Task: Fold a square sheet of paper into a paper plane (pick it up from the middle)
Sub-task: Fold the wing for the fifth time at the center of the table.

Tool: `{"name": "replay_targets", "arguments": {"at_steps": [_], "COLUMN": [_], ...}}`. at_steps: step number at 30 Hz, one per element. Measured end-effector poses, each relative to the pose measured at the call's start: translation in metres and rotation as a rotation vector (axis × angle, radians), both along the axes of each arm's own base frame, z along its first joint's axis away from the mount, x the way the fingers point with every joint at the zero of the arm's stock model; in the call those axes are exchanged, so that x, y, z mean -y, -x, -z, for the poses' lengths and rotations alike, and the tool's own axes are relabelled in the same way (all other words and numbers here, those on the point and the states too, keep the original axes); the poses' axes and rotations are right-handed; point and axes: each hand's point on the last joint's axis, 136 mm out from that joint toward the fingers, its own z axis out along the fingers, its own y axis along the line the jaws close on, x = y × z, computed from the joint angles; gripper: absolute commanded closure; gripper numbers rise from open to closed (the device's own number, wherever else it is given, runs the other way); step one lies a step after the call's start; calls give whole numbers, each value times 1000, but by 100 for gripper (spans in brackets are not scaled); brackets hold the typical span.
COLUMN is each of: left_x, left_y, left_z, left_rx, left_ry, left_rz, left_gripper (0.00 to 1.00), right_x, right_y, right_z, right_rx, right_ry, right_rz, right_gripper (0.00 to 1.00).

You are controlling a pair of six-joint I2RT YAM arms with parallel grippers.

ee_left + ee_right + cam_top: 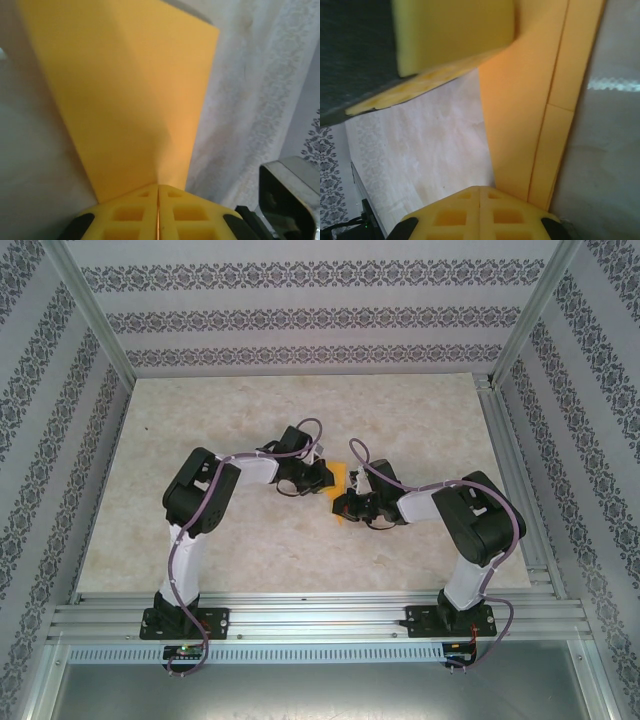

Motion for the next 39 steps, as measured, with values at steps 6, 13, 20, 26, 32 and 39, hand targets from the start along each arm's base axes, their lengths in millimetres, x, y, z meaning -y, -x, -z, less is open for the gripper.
{"name": "replay_targets", "arguments": {"at_steps": [6, 13, 20, 26, 32, 39], "left_x": [0, 1, 1, 1, 2, -2], "left_y": [-1, 1, 1, 1, 1, 8], "left_z": [2, 3, 3, 3, 2, -14], "left_rx": [-17, -43, -56, -61, -52, -13], "left_ry": [-26, -29, -37, -43, -36, -1], "left_rz": [-9, 0, 0, 3, 14, 18], "left_gripper": [93, 95, 96, 96, 93, 71], "right_x": [1, 9, 12, 15, 29, 52], "right_y": [3, 14, 26, 44, 67, 14], "right_z": [0, 0, 1, 0, -2, -52], "right_rx": [14, 32, 34, 22, -76, 47], "right_ry": [-8, -8, -11, -9, 71, 173], "right_rz": [1, 6, 4, -9, -11, 93], "right_gripper": [100, 100, 100, 100, 90, 81]}}
